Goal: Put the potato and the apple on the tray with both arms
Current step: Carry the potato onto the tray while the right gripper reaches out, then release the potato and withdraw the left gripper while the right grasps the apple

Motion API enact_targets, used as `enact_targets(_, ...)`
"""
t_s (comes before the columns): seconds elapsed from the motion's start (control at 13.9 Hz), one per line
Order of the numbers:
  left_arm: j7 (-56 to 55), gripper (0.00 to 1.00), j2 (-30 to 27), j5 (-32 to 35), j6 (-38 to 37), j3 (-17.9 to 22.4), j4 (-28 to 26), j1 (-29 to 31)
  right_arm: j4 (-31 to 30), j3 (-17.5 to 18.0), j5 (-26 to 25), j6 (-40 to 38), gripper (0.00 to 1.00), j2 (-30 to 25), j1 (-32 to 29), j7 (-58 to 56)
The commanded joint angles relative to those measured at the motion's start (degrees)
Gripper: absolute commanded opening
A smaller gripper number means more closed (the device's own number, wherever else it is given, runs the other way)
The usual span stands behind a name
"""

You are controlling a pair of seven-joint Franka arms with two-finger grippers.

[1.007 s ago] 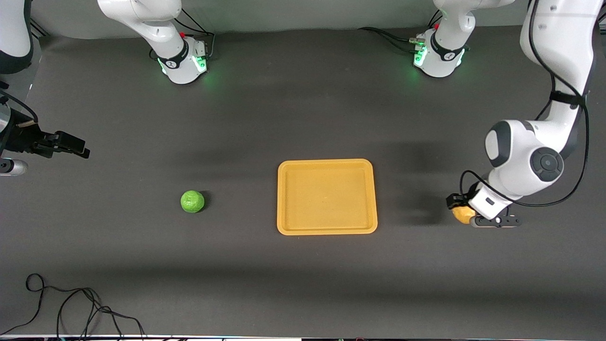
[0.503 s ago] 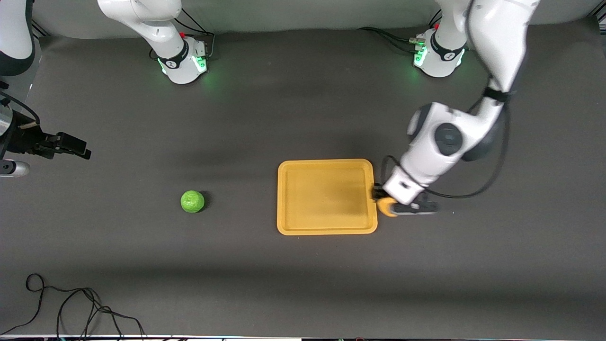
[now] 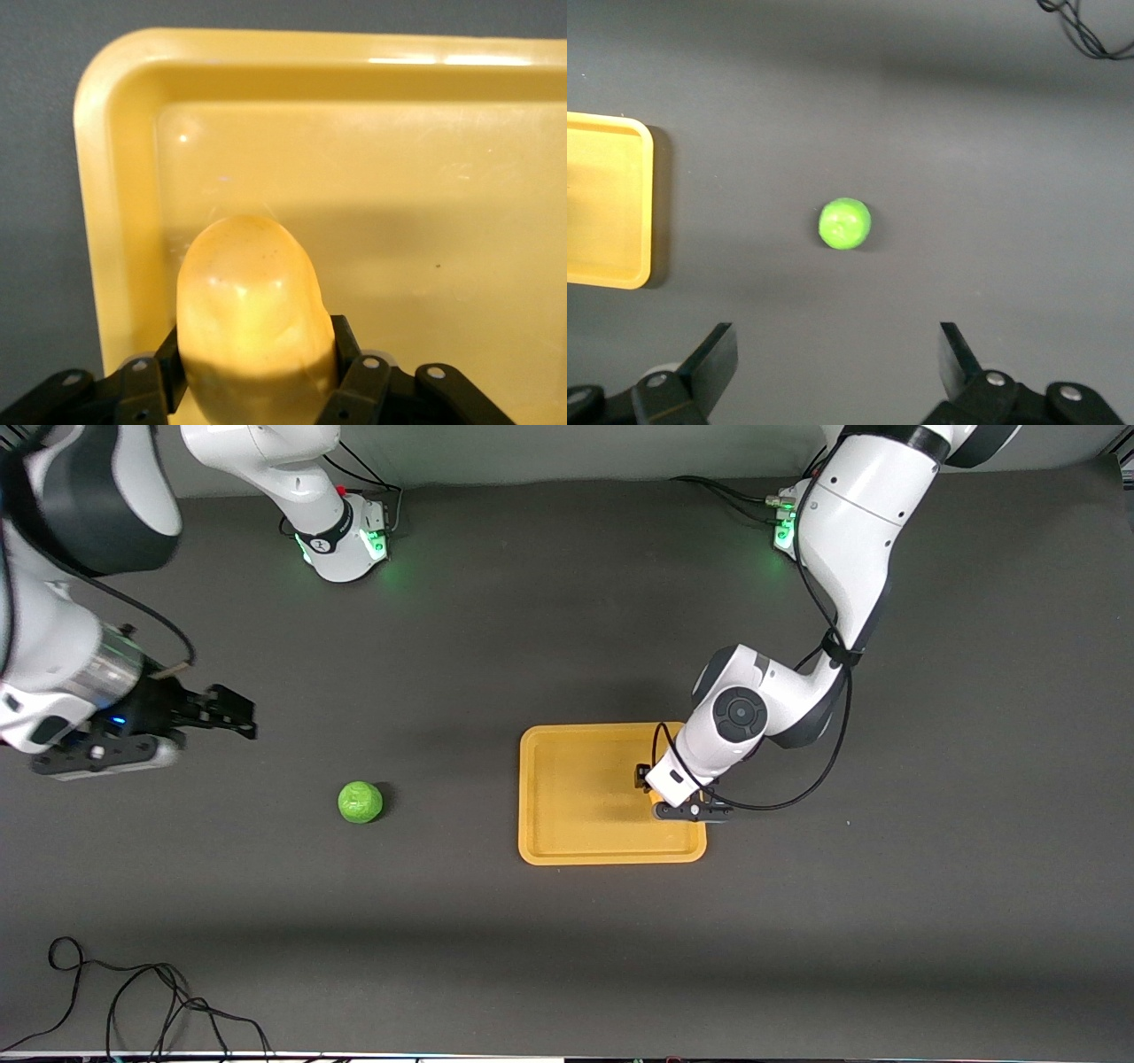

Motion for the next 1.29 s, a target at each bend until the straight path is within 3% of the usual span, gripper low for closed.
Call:
enact_targets(0.0, -4.33, 0.49, -0.4, 4.19, -1.57, 1.22, 1.2, -1.63, -2.65, -0.29, 0.02, 3.88, 1.0, 0.9, 1.58, 1.53)
enact_targets(0.22, -9.87, 0.5, -0.83, 8.77, -1.83, 1.22, 1.37, -1.72, -8.9, -0.29, 0.02, 9.78, 1.0, 1.24, 1.76, 1.71)
enact_targets(0.29, -10.49, 0.63, -0.92, 9.57, -1.92, 1.22, 1.46, -1.72, -11.7, -0.29, 0.02, 13.1, 1.0, 1.77, 2.46, 3.28)
enact_targets(0.36, -10.58, 0.95, -0.92, 9.93, -2.62, 1.22, 1.55, -1.8, -15.03, -0.29, -0.07, 16.7, 1.0, 1.77, 2.9, 3.9)
enact_targets(0.43, -10.67, 1.0, -0.92, 10.97, -3.06, 1.31, 1.72, -1.8, -18.63, -0.29, -0.07, 20.31, 1.0, 1.69, 3.08, 3.99)
enact_targets(0.72, -10.67, 1.0, -1.71, 12.48, -5.6, 1.83, 1.9, -1.54, -29.38, -0.81, -0.07, 36.05, 1.0, 4.49, 3.08, 4.0)
enact_targets(1.01, -10.85, 1.0, -10.12, 11.6, -16.23, 1.93, 5.68, 2.04, -29.48, -0.9, 0.02, 45.46, 1.0, 12.21, 2.73, 4.08)
enact_targets(1.22, -10.77, 1.0, -16.73, 11.69, -18.52, 2.1, 4.63, 4.86, -29.57, -0.9, 0.02, 51.62, 1.0, 16.61, 2.56, 4.26)
